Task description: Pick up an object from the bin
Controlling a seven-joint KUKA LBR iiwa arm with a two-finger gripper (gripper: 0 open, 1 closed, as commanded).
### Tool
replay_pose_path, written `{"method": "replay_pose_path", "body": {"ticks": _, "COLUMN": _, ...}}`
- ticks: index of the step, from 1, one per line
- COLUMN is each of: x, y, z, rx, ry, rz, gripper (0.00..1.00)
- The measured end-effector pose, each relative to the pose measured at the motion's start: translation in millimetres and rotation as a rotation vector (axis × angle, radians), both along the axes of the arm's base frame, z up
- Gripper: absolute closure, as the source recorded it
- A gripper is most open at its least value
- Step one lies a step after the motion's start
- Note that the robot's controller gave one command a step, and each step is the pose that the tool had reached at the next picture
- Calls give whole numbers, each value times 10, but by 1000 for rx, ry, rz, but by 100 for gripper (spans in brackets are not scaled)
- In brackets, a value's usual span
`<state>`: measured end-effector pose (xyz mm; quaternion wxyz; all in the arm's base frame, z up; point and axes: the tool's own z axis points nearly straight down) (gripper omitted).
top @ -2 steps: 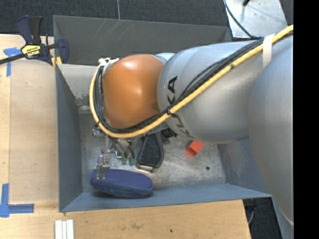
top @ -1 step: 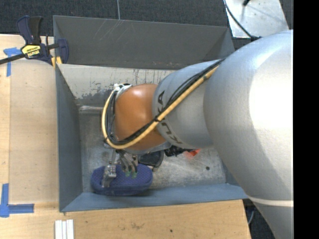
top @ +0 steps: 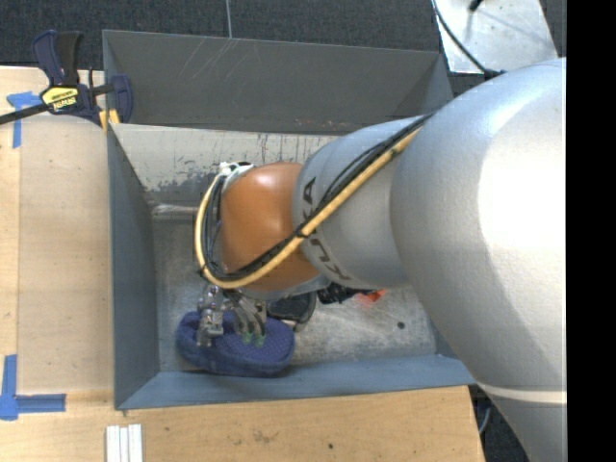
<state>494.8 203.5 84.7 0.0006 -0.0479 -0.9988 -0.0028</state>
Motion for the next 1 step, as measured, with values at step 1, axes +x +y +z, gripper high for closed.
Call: {"method": "replay_pose_path", "body": {"ticks": 1, "x": -35, "y": 107, "z": 1610, "rx": -4, "ry": -11, "rz": 362, "gripper": 100}}
